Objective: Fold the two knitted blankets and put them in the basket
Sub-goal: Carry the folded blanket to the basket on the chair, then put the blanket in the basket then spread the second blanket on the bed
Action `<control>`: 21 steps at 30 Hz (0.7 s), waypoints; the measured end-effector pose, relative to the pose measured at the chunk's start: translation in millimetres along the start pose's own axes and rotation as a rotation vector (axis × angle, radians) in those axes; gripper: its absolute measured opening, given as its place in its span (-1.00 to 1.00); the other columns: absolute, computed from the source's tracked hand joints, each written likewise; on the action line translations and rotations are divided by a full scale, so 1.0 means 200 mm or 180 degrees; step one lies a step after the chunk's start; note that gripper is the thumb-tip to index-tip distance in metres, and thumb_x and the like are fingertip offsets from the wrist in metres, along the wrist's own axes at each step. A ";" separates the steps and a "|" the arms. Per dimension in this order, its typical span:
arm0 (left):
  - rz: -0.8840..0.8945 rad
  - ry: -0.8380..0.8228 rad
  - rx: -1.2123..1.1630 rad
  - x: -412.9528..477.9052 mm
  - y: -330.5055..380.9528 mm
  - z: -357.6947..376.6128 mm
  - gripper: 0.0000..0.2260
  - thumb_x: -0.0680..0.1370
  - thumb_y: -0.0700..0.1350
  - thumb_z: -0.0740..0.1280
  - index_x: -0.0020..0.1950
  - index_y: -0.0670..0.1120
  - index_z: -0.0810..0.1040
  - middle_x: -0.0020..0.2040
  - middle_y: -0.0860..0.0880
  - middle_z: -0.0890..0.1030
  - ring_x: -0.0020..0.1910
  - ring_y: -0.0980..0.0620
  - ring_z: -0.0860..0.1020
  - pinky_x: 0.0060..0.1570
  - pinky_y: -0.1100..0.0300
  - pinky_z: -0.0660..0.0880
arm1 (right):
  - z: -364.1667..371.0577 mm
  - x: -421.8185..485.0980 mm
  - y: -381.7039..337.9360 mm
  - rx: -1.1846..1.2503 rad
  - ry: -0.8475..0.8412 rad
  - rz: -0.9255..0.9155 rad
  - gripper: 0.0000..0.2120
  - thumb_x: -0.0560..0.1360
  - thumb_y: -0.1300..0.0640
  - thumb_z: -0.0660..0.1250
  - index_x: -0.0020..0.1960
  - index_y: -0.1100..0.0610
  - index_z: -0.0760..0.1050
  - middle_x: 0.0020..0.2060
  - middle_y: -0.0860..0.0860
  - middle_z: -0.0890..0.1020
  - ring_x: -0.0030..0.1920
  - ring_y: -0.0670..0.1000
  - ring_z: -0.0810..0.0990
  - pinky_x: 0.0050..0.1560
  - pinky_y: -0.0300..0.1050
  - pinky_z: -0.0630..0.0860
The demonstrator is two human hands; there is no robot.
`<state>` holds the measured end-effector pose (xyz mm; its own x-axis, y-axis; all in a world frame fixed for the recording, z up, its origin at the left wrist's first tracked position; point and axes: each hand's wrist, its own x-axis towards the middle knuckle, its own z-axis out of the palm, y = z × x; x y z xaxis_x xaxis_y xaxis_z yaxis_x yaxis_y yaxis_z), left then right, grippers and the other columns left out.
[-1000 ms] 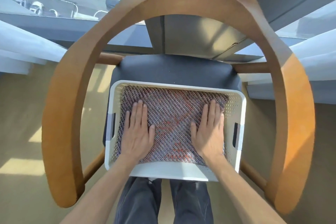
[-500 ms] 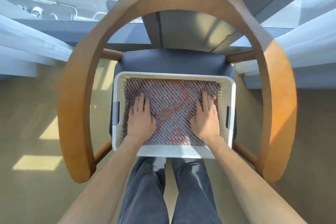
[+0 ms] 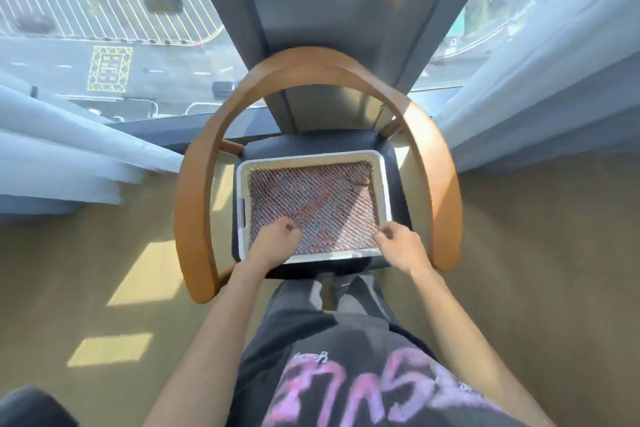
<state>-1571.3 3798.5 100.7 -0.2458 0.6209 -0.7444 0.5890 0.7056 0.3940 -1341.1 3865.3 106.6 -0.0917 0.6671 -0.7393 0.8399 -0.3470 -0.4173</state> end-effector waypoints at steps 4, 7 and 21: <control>0.0411 -0.0059 0.0100 -0.06 0.07 -0.02 -0.87 0.55 -0.01 0.17 0.05 0.04 0.45 -0.15 0.13 0.54 -0.19 0.20 0.47 -0.29 0.26 0.31 | -0.02 -0.18 0.08 0.0361 0.0195 0.0138 -0.74 0.55 0.04 0.20 0.15 0.11 0.53 0.10 0.09 0.61 -0.01 0.05 0.51 0.01 -0.17 0.35; 0.0775 -0.0269 0.0322 -0.10 0.09 -0.02 -0.87 0.55 -0.02 0.18 0.05 0.05 0.46 -0.09 0.08 0.56 -0.12 0.13 0.50 -0.18 0.21 0.35 | 0.03 -0.32 0.16 0.0691 0.0457 0.0340 -0.77 0.55 0.06 0.18 0.11 0.11 0.54 0.04 0.05 0.61 0.02 0.06 0.52 0.01 -0.17 0.36; 0.2093 -0.1328 0.2051 -0.31 0.18 0.18 -0.89 0.58 -0.07 0.23 -0.02 -0.08 0.49 -0.13 -0.06 0.57 -0.02 -0.11 0.55 -0.07 0.16 0.36 | 0.65 -1.08 0.47 0.2187 0.1583 0.1548 -0.79 0.51 0.10 0.15 -0.16 -0.03 0.54 -0.19 -0.14 0.58 -0.05 -0.01 0.55 -0.24 -0.24 0.37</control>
<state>-1506.8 3773.8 141.3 0.4934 0.5642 -0.6621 0.8447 -0.1290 0.5195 -1311.8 3602.1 157.7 0.5509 0.4968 -0.6706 0.2172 -0.8612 -0.4595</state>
